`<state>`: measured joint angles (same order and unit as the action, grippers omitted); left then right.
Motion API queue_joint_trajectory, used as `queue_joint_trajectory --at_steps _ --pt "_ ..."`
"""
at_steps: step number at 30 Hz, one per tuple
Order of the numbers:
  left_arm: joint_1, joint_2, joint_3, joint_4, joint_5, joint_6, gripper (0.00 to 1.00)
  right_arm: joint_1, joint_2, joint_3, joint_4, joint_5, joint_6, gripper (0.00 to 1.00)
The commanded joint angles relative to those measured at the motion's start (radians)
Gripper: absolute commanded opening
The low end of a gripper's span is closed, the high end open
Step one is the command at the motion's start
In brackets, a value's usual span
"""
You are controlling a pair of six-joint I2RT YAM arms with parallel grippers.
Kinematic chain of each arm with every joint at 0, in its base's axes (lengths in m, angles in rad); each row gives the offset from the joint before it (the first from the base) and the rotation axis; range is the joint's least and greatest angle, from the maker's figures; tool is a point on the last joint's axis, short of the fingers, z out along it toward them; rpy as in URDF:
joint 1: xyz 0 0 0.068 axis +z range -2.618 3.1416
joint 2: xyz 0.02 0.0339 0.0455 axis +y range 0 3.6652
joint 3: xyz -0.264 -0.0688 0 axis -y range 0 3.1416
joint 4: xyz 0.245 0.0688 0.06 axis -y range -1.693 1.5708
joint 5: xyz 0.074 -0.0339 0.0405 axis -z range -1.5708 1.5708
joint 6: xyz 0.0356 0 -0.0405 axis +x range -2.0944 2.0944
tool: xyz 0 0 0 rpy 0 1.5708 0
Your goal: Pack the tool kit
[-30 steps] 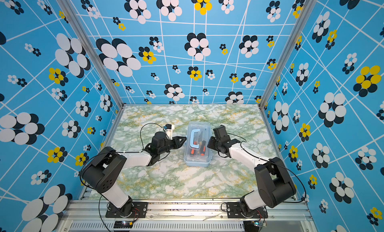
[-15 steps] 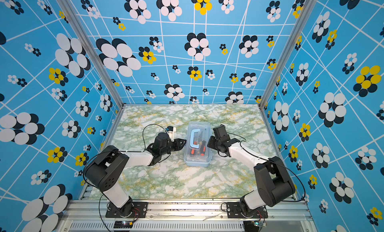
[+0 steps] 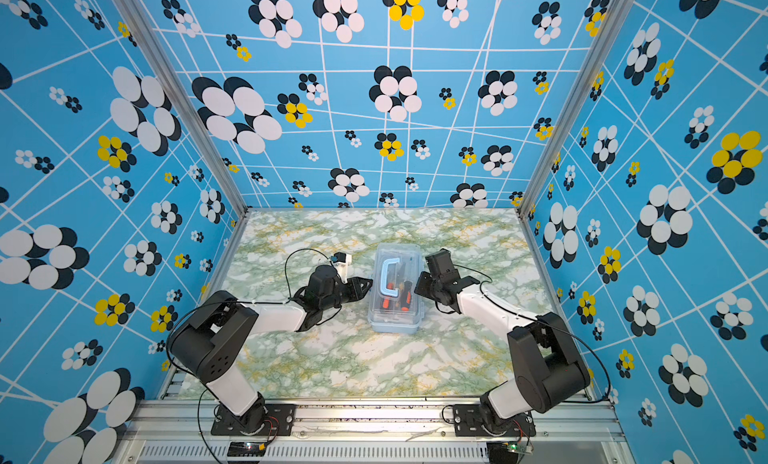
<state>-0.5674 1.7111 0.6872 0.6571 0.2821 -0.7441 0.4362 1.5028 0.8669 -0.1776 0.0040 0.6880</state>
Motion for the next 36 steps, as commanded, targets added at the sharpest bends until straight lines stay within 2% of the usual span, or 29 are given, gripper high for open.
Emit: queue_joint_trajectory --at_steps 1,14,23,28,36 --pt "-0.003 0.000 -0.033 -0.048 0.091 0.003 0.31 0.035 0.038 0.015 0.011 -0.031 -0.011 0.00" --pt "0.035 -0.006 -0.063 0.000 0.104 -0.030 0.32 0.035 0.060 0.035 0.006 -0.026 -0.025 0.00" --pt "0.057 0.007 -0.053 0.032 0.135 -0.046 0.33 0.033 0.167 0.075 0.128 -0.049 -0.120 0.00" --pt "0.062 -0.006 -0.053 0.023 0.128 -0.053 0.33 0.034 0.226 0.147 0.103 -0.040 -0.147 0.00" --pt "0.120 -0.038 -0.061 -0.014 0.118 -0.040 0.32 0.033 0.228 0.160 0.091 -0.038 -0.139 0.00"
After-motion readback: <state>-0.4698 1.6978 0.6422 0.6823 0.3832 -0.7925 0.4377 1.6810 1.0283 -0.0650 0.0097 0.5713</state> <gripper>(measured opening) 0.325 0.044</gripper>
